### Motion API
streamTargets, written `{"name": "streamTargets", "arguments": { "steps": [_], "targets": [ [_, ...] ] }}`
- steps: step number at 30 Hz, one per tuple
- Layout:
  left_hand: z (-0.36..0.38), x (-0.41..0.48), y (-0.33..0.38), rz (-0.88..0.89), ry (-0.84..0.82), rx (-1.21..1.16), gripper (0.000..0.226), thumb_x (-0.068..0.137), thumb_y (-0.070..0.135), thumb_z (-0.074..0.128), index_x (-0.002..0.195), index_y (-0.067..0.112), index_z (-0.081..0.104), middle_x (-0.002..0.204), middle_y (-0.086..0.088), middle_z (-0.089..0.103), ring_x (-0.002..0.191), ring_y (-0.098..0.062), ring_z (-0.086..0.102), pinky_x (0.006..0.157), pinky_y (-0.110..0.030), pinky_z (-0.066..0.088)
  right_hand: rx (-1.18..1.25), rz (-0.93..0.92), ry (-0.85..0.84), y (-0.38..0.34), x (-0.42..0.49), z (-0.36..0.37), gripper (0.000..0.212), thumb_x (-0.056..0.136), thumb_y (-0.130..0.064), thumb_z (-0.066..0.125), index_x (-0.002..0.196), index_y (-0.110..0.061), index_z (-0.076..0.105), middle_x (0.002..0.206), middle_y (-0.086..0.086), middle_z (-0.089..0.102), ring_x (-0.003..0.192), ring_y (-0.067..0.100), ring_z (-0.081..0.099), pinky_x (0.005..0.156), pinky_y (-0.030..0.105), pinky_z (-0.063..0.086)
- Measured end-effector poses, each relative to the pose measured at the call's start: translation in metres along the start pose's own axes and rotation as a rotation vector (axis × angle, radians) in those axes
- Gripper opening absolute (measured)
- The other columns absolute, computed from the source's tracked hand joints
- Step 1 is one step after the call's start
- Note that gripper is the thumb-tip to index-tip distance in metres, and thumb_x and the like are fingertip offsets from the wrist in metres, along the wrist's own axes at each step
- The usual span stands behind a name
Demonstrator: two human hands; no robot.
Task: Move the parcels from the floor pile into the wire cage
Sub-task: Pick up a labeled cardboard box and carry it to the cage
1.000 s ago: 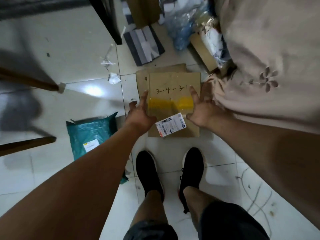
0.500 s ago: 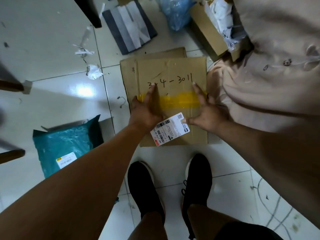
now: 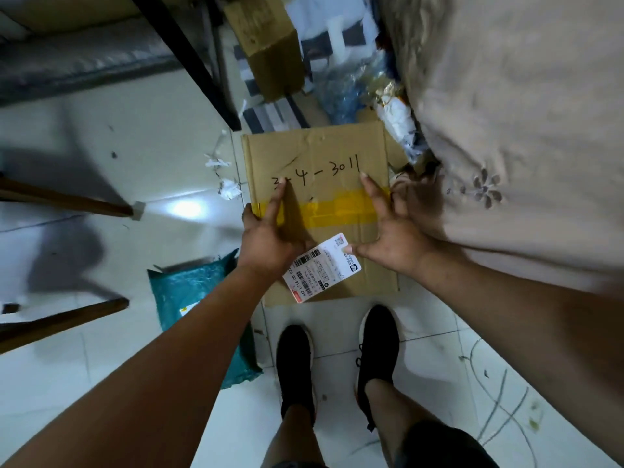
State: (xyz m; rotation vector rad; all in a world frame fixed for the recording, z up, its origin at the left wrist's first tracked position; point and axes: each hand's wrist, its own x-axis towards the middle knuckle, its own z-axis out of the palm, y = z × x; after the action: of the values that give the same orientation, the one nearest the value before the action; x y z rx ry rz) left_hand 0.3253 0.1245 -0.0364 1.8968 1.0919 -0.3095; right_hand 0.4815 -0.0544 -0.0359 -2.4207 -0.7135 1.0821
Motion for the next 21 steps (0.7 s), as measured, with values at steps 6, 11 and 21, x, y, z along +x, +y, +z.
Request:
{"name": "streamTargets", "arguments": {
  "steps": [6, 11, 21],
  "targets": [
    [-0.079, -0.075, 0.051, 0.06, 0.013, 0.061, 0.122, 0.072, 0.027, 0.092, 0.146, 0.074, 0.007, 0.163, 0.01, -0.032, 0.143, -0.047, 0.038, 0.09, -0.041, 0.06, 0.059, 0.021, 0.015, -0.079, -0.081, -0.061, 0.131, 0.071, -0.046, 0.09, 0.148, -0.066, -0.016, 0.163, 0.013, 0.001, 0.152, 0.042, 0.013, 0.121, 0.06, 0.026],
    [-0.136, -0.134, 0.091, 0.055, -0.062, 0.113, 0.115, 0.073, 0.037, 0.089, 0.143, 0.076, 0.008, 0.168, -0.001, -0.012, 0.137, -0.046, 0.046, 0.089, -0.049, 0.061, 0.105, 0.072, 0.037, -0.122, -0.151, -0.097, 0.133, 0.069, -0.046, 0.091, 0.149, -0.064, -0.014, 0.163, 0.017, 0.007, 0.148, 0.043, 0.027, 0.121, 0.048, 0.029],
    [-0.222, -0.27, 0.198, 0.214, -0.125, 0.283, 0.111, 0.076, 0.028, 0.087, 0.154, 0.061, 0.015, 0.158, -0.013, 0.018, 0.135, -0.043, 0.044, 0.089, -0.04, 0.055, 0.172, 0.202, 0.137, -0.193, -0.315, -0.177, 0.135, 0.064, -0.049, 0.092, 0.155, -0.056, -0.008, 0.169, 0.013, 0.01, 0.153, 0.037, 0.017, 0.122, 0.042, 0.028]
  ]
}}
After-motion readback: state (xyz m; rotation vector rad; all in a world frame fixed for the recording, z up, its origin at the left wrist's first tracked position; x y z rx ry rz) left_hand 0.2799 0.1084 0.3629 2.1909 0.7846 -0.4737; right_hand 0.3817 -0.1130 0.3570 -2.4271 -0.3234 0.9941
